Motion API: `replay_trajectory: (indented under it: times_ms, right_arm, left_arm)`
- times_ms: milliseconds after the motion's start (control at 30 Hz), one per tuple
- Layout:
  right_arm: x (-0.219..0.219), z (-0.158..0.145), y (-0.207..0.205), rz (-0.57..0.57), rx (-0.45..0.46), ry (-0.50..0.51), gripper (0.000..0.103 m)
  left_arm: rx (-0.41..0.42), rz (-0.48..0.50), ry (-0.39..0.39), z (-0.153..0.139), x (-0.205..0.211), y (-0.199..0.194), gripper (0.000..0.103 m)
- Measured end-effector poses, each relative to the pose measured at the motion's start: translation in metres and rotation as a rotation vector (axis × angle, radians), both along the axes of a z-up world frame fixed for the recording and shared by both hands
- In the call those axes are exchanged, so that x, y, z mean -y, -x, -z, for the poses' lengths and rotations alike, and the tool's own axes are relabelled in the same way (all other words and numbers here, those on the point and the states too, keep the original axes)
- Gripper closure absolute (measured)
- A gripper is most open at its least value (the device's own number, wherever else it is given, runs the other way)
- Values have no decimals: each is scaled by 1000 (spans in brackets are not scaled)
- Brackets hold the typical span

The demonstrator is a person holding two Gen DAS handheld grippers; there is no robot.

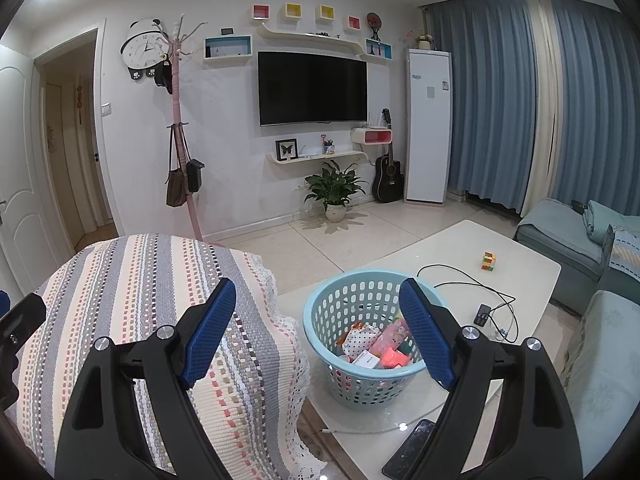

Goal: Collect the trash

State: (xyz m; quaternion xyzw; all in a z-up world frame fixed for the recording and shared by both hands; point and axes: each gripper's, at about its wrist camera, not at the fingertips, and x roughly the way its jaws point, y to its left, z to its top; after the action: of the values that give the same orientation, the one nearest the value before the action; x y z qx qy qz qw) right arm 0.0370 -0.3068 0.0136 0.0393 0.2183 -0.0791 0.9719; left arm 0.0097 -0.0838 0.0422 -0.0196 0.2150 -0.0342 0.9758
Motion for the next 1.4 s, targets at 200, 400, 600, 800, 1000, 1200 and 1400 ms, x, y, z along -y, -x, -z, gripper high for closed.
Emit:
replay_trajectory:
  times_ms: [200, 400, 600, 800, 1000, 1200, 1400]
  right_arm:
    - [0, 1, 1, 1, 2, 0, 24]
    - [0, 0, 3, 3, 5, -4, 24]
    - [-1, 0, 3, 0, -2, -8, 24]
    - [1, 0, 0, -5, -12, -12, 24]
    - [2, 0, -1, -2, -9, -11, 24]
    - [3, 1, -3, -5, -15, -19, 24]
    - [-1, 1, -5, -9, -19, -14, 24]
  left_arm:
    - [2, 0, 3, 0, 0, 1, 8]
    - [6, 4, 3, 0, 2, 3, 8]
    - [6, 4, 3, 0, 3, 4, 8]
    - [1, 10, 14, -1, 2, 3, 8]
    - [-4, 10, 12, 0, 2, 1, 8]
    - [-15, -13, -23, 1, 1, -2, 8]
    - [-41, 10, 14, 1, -3, -5, 8]
